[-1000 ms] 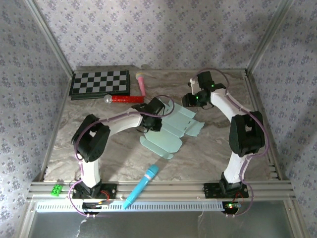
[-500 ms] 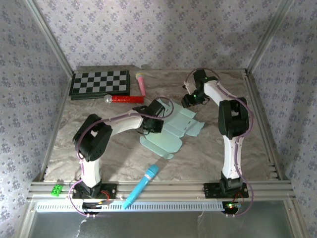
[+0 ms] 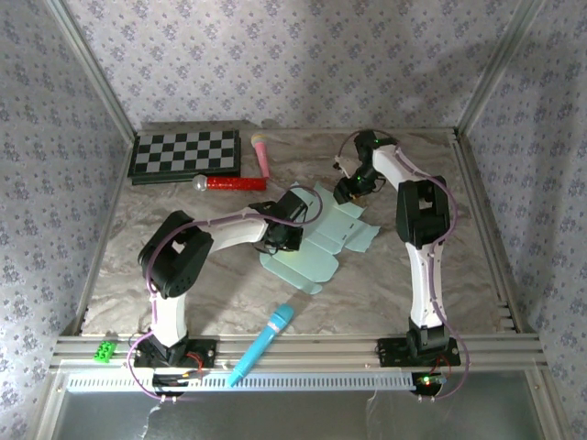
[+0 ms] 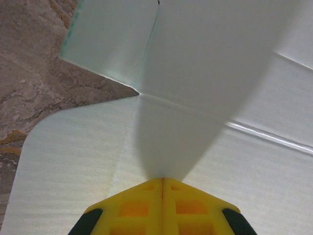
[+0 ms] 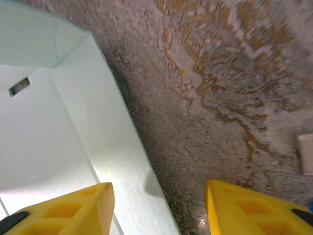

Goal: Fold the paper box

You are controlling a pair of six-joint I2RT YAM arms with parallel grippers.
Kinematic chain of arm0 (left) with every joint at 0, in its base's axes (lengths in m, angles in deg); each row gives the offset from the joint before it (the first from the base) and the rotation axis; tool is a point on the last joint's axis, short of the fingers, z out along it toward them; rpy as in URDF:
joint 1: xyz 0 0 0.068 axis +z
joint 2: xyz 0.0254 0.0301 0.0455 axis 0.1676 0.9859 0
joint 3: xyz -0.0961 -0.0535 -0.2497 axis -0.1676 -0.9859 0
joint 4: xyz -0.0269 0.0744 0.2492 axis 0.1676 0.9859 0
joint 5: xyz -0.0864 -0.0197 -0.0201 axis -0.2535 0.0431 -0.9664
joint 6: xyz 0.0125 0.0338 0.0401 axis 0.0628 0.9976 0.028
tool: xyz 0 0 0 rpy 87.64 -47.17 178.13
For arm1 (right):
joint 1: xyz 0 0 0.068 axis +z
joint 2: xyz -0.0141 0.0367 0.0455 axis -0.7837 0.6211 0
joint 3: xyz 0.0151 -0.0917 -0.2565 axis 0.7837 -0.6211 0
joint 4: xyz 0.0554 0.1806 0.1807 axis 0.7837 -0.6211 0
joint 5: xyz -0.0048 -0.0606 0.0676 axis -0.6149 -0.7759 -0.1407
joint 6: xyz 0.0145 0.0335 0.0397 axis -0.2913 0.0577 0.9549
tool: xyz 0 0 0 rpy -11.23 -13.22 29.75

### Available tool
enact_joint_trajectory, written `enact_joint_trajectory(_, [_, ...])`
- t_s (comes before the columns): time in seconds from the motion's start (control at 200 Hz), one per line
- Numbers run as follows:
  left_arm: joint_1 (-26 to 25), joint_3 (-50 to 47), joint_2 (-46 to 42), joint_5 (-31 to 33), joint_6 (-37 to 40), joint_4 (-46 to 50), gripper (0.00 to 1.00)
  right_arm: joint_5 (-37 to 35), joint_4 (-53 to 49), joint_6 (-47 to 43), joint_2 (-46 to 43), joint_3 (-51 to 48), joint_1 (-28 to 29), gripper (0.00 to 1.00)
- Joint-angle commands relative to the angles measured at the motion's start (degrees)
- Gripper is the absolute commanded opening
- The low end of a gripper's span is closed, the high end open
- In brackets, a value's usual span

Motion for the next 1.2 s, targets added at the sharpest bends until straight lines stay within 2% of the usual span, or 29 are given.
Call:
enact_joint_trajectory(0.0, [-0.7,-1.2,1.4,1.3,-0.6,1.6,0.0,1.9,-5.2,-2.1,1.5,2.3,-0.5,0.53])
enact_joint_trajectory(0.46, [-0.8,-1.8,1.1,2.1,-1.0,1.8,0.0,5.9,-9.3,-5.2,3.2,3.2,-0.6,0.49])
enact_joint_trajectory(0.78, [-0.8,-1.4,1.2,2.2,-1.0,1.9,0.0,8.8,-8.0,-5.2,-2.1,2.4,-1.0,0.42])
enact_joint_trajectory(1.194, [-0.9,-1.1,1.1,2.4,-1.0,2.0,0.0,7.1,-8.4,-6.9,-4.0,1.2,-0.2,0.23])
